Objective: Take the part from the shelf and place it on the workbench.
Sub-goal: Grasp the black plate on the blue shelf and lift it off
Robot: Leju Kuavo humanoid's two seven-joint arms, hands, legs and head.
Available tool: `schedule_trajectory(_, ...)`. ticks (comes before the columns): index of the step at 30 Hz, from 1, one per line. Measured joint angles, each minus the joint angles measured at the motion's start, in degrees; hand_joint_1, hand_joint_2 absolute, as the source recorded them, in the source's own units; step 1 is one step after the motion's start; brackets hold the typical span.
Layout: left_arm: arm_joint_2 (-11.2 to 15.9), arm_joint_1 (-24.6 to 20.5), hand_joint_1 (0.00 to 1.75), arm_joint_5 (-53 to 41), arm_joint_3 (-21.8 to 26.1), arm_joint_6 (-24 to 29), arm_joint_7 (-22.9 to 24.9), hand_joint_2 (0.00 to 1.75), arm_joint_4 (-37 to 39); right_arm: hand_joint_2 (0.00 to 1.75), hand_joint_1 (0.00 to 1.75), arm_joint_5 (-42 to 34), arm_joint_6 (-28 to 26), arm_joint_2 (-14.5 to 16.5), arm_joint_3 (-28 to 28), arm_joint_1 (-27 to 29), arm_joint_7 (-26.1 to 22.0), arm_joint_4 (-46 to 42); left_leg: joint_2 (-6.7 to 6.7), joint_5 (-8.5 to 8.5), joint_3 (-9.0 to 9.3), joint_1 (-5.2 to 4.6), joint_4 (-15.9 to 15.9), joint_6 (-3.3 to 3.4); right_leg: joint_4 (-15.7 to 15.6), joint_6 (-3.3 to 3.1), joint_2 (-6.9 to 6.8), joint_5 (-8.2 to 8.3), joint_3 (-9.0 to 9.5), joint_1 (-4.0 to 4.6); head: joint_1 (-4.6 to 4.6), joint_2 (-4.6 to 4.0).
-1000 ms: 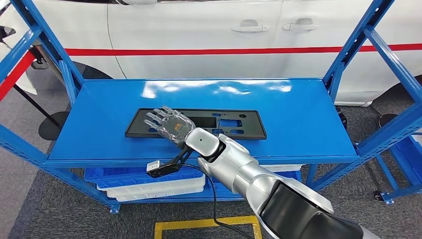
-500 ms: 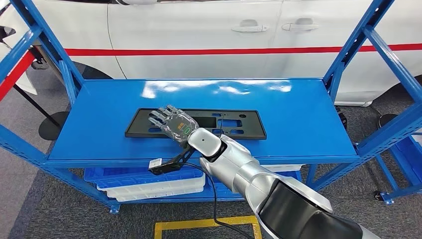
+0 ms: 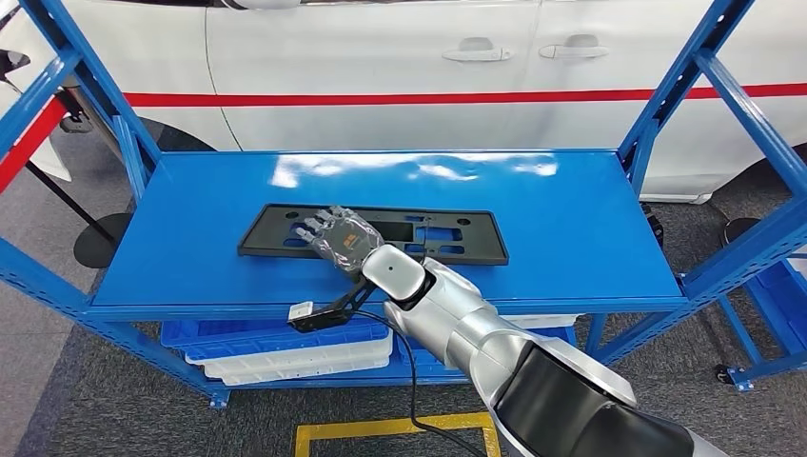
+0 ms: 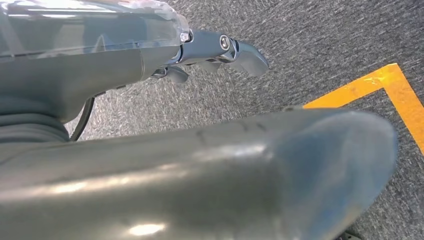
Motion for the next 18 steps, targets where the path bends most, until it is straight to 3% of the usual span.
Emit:
schedule_trajectory(7, -0.01, -0.13, 0.0, -0.47, -0.56, -0.1, 0.13, 0.0, 0.0, 1.75, 1.75, 0.44, -0.48, -0.09, 0.01, 0.02, 0.58, 0.27, 0.0, 0.0, 0.0, 0.0, 0.0, 0.0, 0.0, 0.0, 0.0, 0.0, -0.01, 0.0, 0.0, 0.0)
schedule_trajectory(11, -0.01, -0.19, 0.0, -0.46, -0.58, -0.05, 0.3, 0.0, 0.01, 1.75, 0.05, 0.47, -0.48, -0.15, -0.03, 0.13, 0.57, 0.32, 0.0, 0.0, 0.0, 0.0, 0.0, 0.0, 0.0, 0.0, 0.01, 0.0, -0.01, 0.0, 0.0, 0.0)
schedule_trajectory(18, -0.01, -0.2, 0.0, -0.38, -0.58, 0.2, 0.37, 0.0, 0.0, 1.75, 0.0, 0.75, -1.3, -0.15, -0.25, 0.78, 0.52, 0.33, 0.0, 0.0, 0.0, 0.0, 0.0, 0.0, 0.0, 0.0, 0.0, 0.0, 0.0, 0.0, 0.0, 0.0)
